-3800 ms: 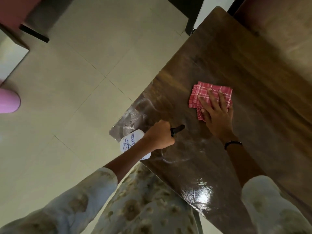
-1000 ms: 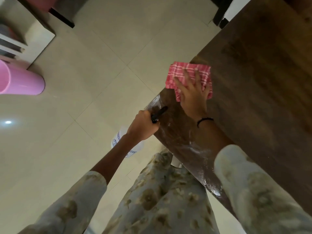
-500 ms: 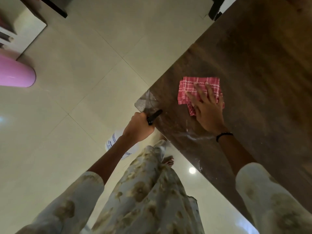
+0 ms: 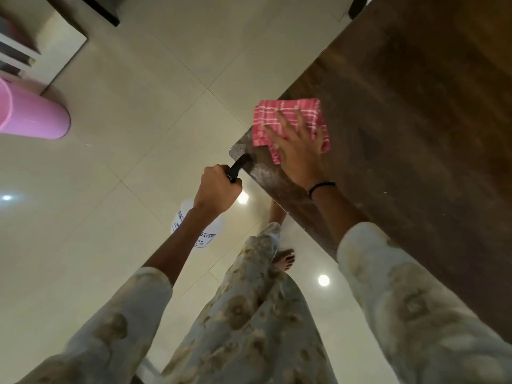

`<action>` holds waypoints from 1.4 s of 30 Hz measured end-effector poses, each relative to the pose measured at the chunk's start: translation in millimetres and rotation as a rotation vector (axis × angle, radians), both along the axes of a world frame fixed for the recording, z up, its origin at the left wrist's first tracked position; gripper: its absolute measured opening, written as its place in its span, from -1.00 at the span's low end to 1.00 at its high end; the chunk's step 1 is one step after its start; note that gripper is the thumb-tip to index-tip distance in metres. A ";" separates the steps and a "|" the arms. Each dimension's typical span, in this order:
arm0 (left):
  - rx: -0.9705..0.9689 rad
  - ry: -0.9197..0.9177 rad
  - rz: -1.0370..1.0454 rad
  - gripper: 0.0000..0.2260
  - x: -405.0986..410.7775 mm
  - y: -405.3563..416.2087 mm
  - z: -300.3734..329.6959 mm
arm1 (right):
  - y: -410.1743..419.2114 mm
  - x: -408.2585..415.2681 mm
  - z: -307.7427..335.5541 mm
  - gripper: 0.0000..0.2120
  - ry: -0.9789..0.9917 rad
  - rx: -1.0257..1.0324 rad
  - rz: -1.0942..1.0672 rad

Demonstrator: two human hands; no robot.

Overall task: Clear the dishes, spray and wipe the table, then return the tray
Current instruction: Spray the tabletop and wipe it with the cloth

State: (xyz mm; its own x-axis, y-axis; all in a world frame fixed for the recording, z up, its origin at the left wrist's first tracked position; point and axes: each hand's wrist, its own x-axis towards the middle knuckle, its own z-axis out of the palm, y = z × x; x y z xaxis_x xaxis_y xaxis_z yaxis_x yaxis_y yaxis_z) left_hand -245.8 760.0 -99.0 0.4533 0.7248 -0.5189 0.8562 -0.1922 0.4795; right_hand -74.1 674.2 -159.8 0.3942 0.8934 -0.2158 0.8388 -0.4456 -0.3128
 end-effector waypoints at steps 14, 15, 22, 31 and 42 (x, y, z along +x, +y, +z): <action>-0.077 -0.116 -0.074 -0.88 -7.8 -30.7 8.2 | -108.0 -3.2 -8.4 -0.49 -0.073 -0.011 0.067; -0.093 -0.126 -0.080 -0.88 -5.0 -34.9 10.7 | -107.2 12.2 -8.3 -0.47 -0.085 -0.035 -0.003; -0.167 -0.097 -0.124 -0.88 2.3 -65.1 13.8 | -121.5 -2.0 -5.9 -0.52 -0.047 -0.038 -0.540; -0.183 -0.136 -0.133 -0.77 -5.0 -87.6 9.0 | -109.2 -95.2 2.2 -0.49 0.054 -0.032 -0.458; -0.139 -0.156 -0.152 -0.85 5.3 -89.9 14.8 | -245.0 -45.7 0.9 -0.31 -0.077 -0.121 -0.030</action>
